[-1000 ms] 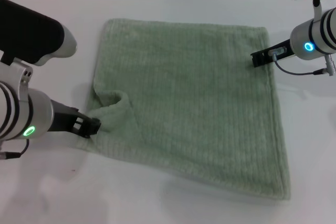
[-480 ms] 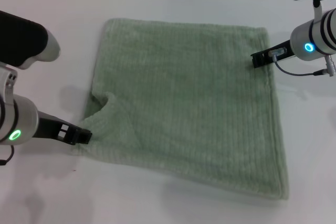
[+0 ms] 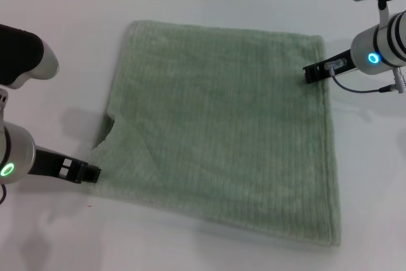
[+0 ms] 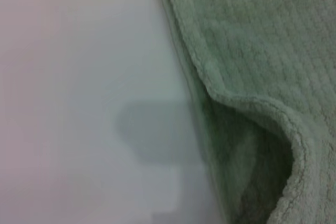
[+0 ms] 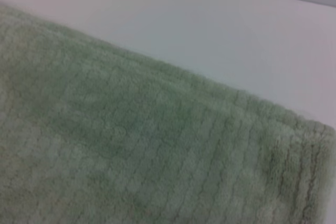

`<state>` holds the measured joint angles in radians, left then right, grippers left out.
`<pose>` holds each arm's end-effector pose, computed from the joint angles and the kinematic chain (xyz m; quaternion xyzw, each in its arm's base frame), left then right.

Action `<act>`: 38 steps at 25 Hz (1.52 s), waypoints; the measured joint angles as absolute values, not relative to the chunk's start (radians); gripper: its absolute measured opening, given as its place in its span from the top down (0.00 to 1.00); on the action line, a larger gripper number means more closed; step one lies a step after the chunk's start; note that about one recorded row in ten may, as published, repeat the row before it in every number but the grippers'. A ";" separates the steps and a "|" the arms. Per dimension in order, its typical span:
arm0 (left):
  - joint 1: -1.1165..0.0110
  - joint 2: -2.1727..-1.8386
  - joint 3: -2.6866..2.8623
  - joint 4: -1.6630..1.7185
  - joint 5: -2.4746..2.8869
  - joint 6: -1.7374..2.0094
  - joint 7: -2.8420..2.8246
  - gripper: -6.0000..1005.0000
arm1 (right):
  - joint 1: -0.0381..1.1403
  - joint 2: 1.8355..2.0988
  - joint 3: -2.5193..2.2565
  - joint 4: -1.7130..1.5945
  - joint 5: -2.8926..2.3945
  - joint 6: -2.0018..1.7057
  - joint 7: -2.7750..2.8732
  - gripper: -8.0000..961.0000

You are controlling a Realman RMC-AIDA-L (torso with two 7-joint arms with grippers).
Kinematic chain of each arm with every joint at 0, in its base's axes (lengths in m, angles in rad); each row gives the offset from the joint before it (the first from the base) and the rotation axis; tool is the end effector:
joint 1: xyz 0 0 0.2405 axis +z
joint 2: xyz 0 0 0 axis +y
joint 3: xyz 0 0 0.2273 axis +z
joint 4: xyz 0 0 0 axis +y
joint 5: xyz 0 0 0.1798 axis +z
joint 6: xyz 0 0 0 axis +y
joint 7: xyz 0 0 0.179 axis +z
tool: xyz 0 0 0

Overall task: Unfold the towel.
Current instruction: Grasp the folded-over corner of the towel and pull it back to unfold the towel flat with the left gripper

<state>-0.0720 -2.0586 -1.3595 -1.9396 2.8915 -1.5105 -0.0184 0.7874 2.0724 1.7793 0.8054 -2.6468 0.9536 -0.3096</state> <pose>-0.2220 0.2422 0.0078 -0.7939 -0.4693 0.1722 0.3462 0.2144 0.3955 -0.0463 -0.8295 0.4539 -0.0897 0.3127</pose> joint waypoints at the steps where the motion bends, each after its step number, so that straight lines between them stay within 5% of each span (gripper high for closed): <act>1: -0.070 -2.059 -1.359 -1.940 2.892 -1.513 -0.021 0.23 | 0.787 2.072 1.779 0.806 -2.647 0.955 -0.310 0.99; 38: -0.114 -2.060 -1.419 -1.983 2.892 -1.556 -0.041 0.21 | 0.777 2.072 1.778 0.854 -2.648 0.964 -0.313 0.99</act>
<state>-0.1144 -2.0596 -1.4195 -1.9833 2.8916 -1.5558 -0.0406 0.7772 2.0724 1.7778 0.8537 -2.6475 0.9643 -0.3132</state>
